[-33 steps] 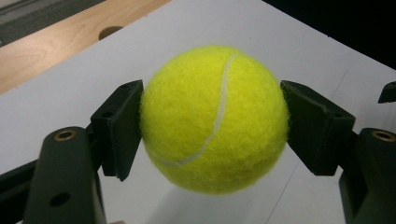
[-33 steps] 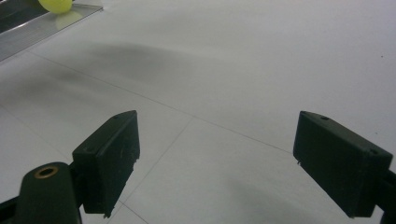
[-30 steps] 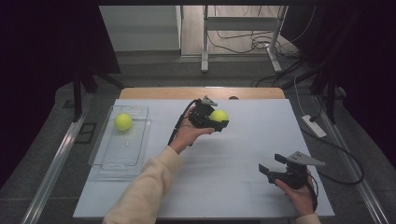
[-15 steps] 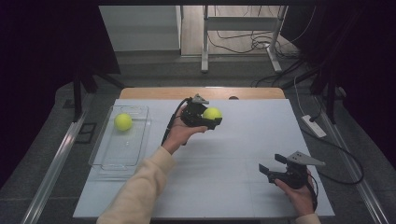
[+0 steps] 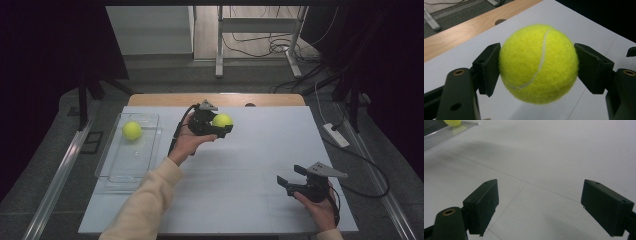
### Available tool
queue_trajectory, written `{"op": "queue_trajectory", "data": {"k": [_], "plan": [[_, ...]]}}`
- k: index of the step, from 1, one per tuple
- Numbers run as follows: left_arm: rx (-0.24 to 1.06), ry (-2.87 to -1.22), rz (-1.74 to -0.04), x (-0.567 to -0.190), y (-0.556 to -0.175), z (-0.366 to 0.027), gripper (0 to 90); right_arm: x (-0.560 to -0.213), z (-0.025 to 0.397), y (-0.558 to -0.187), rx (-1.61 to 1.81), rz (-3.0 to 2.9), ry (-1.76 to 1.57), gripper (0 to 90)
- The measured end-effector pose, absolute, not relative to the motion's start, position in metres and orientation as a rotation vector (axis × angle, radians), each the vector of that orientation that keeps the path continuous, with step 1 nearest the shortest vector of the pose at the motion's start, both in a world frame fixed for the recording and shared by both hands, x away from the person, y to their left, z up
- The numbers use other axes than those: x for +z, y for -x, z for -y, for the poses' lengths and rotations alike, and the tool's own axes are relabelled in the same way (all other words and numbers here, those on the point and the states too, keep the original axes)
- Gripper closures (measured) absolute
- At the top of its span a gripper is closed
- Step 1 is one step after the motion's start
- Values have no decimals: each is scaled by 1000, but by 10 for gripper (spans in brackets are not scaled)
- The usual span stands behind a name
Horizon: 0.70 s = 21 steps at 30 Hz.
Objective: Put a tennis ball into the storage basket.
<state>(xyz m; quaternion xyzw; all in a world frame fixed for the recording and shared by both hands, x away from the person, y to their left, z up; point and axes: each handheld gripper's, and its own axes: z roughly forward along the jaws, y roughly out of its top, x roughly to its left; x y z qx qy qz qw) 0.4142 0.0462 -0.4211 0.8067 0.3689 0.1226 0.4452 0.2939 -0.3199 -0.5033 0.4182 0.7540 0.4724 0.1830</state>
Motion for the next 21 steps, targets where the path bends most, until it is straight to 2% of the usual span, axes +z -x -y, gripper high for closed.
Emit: {"op": "queue_trajectory", "data": {"k": [21], "plan": [[320, -1957, -927, -416, -409, -63, 270, -503, 320, -294, 1333, -2123, -1180, 150]]}}
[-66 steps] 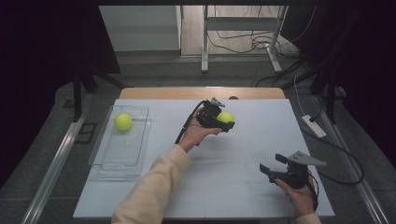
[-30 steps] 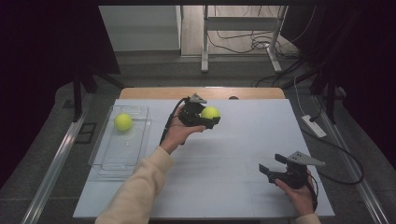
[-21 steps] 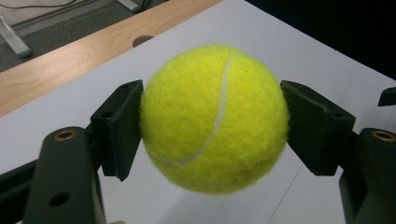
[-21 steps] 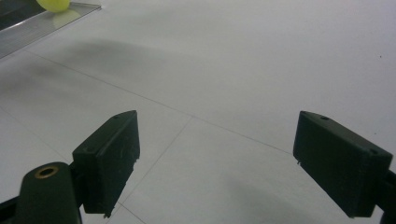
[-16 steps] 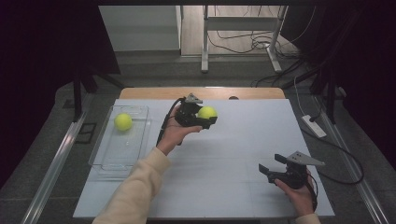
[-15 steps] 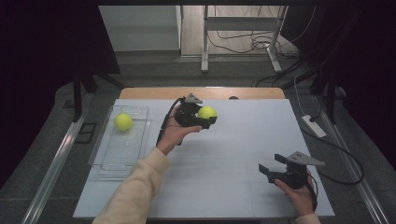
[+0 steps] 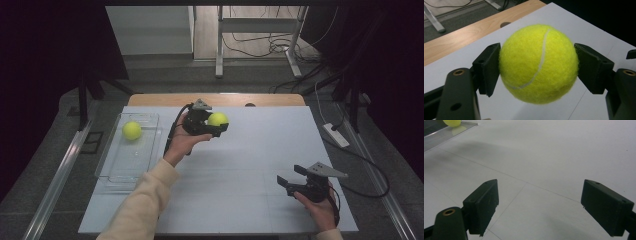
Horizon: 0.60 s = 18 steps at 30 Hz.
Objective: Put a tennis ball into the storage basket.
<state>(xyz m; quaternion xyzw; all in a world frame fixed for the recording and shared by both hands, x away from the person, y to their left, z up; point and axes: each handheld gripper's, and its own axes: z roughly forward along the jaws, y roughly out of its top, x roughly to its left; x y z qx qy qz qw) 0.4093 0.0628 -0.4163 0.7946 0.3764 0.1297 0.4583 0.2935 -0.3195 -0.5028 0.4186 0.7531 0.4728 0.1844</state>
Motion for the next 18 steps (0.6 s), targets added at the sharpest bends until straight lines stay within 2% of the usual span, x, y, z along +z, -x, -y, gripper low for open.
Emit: {"op": "queue_trajectory", "data": {"k": [18], "plan": [[335, -1940, -938, -413, -406, -76, 270, -503, 319, -293, 1331, -2125, -1179, 150]]}}
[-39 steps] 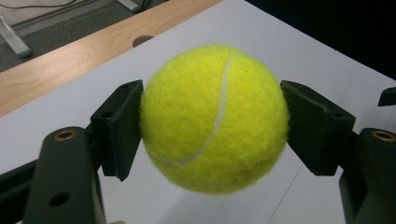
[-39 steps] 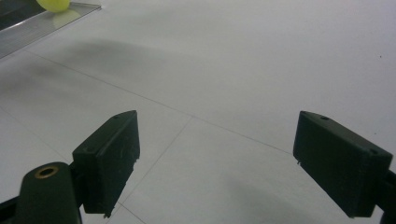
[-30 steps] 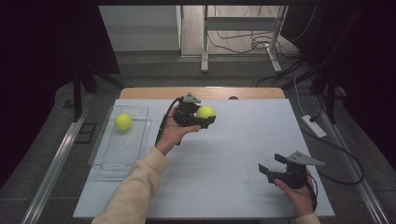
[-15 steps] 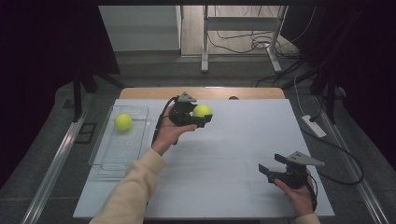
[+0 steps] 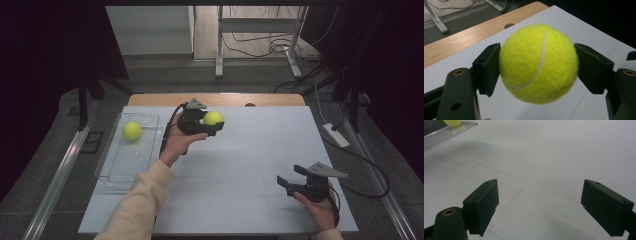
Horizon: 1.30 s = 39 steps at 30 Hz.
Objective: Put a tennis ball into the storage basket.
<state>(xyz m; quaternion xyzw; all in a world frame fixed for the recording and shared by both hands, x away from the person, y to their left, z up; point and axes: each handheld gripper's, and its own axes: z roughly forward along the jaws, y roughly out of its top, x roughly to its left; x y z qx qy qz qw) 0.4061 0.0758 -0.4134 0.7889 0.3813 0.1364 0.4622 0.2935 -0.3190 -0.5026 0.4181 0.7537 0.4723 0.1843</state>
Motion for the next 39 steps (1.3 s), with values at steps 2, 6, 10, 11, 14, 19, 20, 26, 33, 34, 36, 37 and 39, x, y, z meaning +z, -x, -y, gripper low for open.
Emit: {"op": "queue_trajectory", "data": {"k": [2, 6, 10, 11, 14, 19, 20, 26, 33, 34, 36, 37, 39], "plan": [[337, -1938, -940, -413, -406, -78, 270, -503, 319, -294, 1331, -2125, -1179, 150], [346, -1933, -946, -412, -405, -82, 270, -503, 319, -294, 1327, -2126, -1180, 150], [352, -1926, -956, -411, -404, -87, 269, -503, 318, -294, 1328, -2126, -1180, 150], [356, -1925, -957, -411, -403, -88, 270, -503, 318, -294, 1328, -2126, -1180, 150], [355, -1924, -960, -411, -403, -90, 270, -503, 319, -294, 1329, -2123, -1181, 150], [363, -1922, -964, -411, -402, -95, 269, -503, 319, -294, 1332, -2123, -1181, 150], [364, -1920, -968, -411, -401, -95, 270, -503, 319, -294, 1331, -2123, -1181, 150], [377, -1916, -972, -411, -399, -101, 270, -503, 319, -294, 1327, -2123, -1181, 150], [389, -1907, -981, -409, -397, -109, 270, -503, 318, -294, 1329, -2126, -1180, 150], [390, -1906, -983, -408, -397, -110, 270, -503, 318, -294, 1329, -2126, -1180, 150], [393, -1905, -984, -408, -396, -111, 270, -503, 318, -294, 1326, -2124, -1181, 150], [398, -1902, -987, -407, -396, -114, 269, -503, 319, -294, 1328, -2123, -1180, 150], [400, -1896, -991, -406, -395, -116, 269, -503, 319, -294, 1329, -2121, -1181, 150]]}}
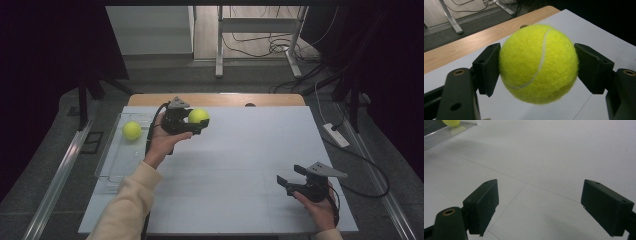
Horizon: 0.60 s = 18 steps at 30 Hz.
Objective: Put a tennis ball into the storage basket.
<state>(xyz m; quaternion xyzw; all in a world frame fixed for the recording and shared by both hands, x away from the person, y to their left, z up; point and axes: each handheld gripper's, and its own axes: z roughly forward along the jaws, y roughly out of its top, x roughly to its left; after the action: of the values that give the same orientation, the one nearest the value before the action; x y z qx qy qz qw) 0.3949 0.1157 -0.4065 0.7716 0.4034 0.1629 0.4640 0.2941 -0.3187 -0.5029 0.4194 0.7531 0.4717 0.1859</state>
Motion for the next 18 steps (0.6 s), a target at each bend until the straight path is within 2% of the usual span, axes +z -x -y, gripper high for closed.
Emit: {"op": "queue_trajectory", "data": {"k": [18], "plan": [[421, -1870, -1024, -405, -390, -135, 270, -502, 317, -294, 1329, -2121, -1183, 149]]}}
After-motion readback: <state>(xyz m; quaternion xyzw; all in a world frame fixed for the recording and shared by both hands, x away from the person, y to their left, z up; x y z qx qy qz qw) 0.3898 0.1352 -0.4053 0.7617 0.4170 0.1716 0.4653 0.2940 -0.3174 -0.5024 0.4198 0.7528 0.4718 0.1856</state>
